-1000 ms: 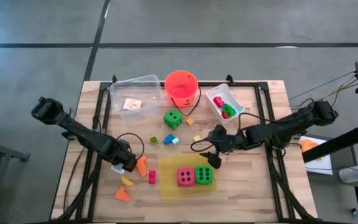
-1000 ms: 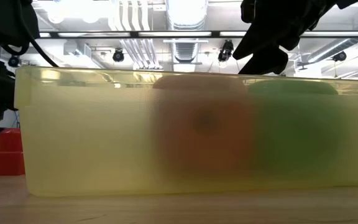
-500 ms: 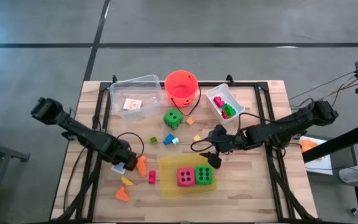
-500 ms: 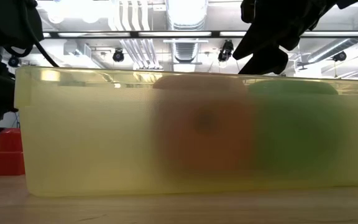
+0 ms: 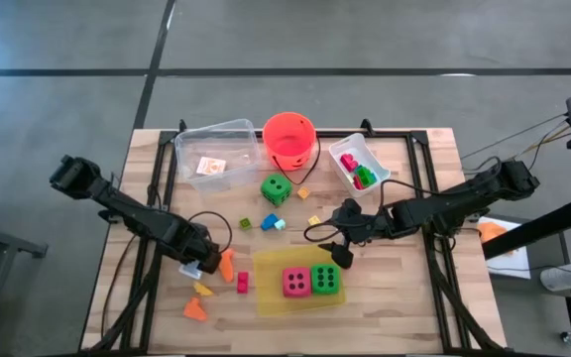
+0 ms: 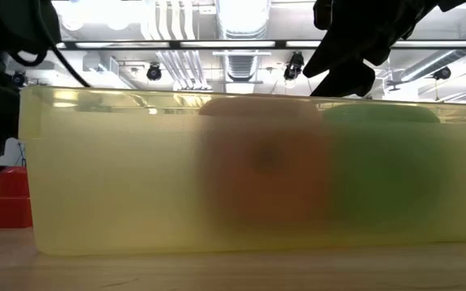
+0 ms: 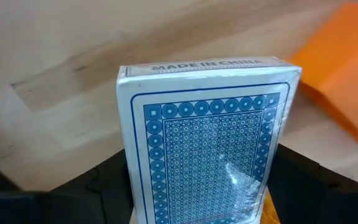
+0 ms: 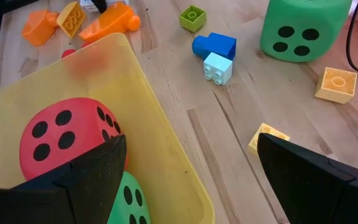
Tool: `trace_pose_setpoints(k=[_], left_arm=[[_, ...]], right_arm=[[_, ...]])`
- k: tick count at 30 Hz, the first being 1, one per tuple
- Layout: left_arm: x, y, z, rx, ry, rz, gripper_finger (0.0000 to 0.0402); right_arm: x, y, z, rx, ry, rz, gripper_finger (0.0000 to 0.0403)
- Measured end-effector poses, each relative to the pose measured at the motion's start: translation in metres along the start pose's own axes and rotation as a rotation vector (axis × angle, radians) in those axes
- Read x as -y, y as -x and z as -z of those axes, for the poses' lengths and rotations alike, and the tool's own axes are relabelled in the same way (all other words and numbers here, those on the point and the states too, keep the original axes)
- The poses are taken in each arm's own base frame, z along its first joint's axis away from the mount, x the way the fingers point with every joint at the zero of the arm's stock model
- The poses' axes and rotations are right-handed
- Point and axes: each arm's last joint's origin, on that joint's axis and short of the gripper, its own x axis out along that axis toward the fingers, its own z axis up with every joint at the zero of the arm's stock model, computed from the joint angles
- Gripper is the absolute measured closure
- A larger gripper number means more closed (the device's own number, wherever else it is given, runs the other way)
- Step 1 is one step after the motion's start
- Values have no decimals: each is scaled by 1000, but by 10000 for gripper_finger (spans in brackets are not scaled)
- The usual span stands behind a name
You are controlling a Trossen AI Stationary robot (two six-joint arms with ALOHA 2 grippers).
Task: Pick & Place Toys
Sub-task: Put the blue playing card box into the transparent bin
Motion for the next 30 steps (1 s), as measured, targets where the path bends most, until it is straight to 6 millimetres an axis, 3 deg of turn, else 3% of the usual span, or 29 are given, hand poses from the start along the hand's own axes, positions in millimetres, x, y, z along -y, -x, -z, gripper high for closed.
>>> trace_pose_setpoints(k=[10,21,30], left_arm=[[15,26,5,29,-43,4,125],[30,89,9,188,-74,-41,125],[37,143,-21,291,-62,-5,125]], right_arm=[[0,0,0,0,0,0,46],[0,0,0,0,0,0,46],[0,0,0,-1,0,0,46]])
